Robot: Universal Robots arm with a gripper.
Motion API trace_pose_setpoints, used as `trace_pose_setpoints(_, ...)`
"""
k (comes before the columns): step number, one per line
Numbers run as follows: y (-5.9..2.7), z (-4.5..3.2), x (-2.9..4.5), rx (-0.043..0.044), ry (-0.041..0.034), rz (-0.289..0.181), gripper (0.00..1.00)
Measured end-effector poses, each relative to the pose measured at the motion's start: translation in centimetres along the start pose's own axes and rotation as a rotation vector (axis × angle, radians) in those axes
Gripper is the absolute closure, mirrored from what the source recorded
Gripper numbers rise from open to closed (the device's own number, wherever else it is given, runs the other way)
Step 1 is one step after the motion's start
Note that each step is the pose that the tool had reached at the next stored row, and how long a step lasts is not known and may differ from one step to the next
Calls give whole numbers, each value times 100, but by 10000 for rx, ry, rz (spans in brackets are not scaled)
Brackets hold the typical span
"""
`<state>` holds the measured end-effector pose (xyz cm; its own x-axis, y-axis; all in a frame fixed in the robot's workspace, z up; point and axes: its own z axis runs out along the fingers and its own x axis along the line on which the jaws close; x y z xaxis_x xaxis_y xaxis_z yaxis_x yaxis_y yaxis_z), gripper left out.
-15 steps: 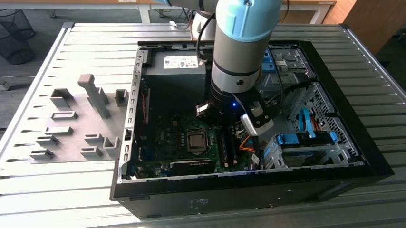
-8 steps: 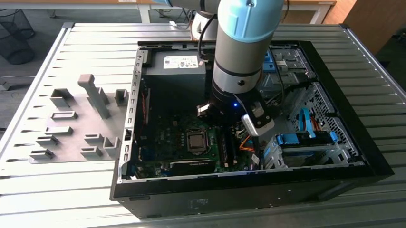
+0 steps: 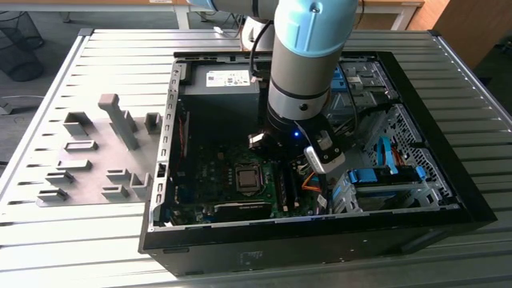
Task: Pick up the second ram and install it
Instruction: 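Insert the second ram into the second slot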
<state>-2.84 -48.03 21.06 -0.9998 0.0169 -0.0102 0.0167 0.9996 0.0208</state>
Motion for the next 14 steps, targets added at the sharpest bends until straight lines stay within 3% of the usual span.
trace_pose_setpoints(5, 0, 2, 0, -1, -1, 0, 85)
trace_pose_setpoints(6, 0, -2, 0, -1, -1, 0, 79)
trace_pose_setpoints(12, 4, -188, -2, -3, -1, 0, 79)
trace_pose_setpoints(14, 5, -207, -2, -4, -1, 0, 79)
